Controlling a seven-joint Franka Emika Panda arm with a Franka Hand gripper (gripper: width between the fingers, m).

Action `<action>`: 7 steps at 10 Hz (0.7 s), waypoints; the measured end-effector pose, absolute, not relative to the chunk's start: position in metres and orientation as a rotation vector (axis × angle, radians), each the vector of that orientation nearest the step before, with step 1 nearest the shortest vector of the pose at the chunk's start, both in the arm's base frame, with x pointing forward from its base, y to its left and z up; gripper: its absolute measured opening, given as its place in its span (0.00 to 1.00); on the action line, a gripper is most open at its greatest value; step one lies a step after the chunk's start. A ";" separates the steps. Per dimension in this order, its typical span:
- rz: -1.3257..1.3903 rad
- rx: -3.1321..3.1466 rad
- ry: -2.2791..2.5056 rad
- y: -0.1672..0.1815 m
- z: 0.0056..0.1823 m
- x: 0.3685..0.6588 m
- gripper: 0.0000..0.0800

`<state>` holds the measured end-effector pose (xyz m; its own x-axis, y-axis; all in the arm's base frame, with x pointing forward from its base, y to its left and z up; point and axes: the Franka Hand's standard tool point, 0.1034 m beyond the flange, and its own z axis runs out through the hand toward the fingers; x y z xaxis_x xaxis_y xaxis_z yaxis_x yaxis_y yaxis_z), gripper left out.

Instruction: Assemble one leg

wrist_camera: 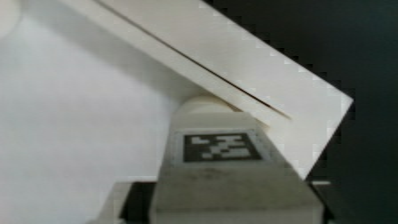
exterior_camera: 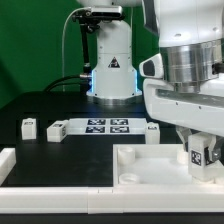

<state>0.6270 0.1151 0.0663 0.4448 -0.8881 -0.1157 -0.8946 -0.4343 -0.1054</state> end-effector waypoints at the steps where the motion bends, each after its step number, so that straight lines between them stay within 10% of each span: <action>1: 0.078 -2.472 1.678 0.115 0.066 0.627 0.36; 4: 0.079 -2.498 1.631 0.116 0.066 0.627 0.38; 7: 0.051 -2.655 1.356 0.120 0.067 0.627 0.76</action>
Offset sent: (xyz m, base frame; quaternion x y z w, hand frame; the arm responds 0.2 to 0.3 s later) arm 0.0000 0.0000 0.0000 0.0000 0.0000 -0.0899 0.9960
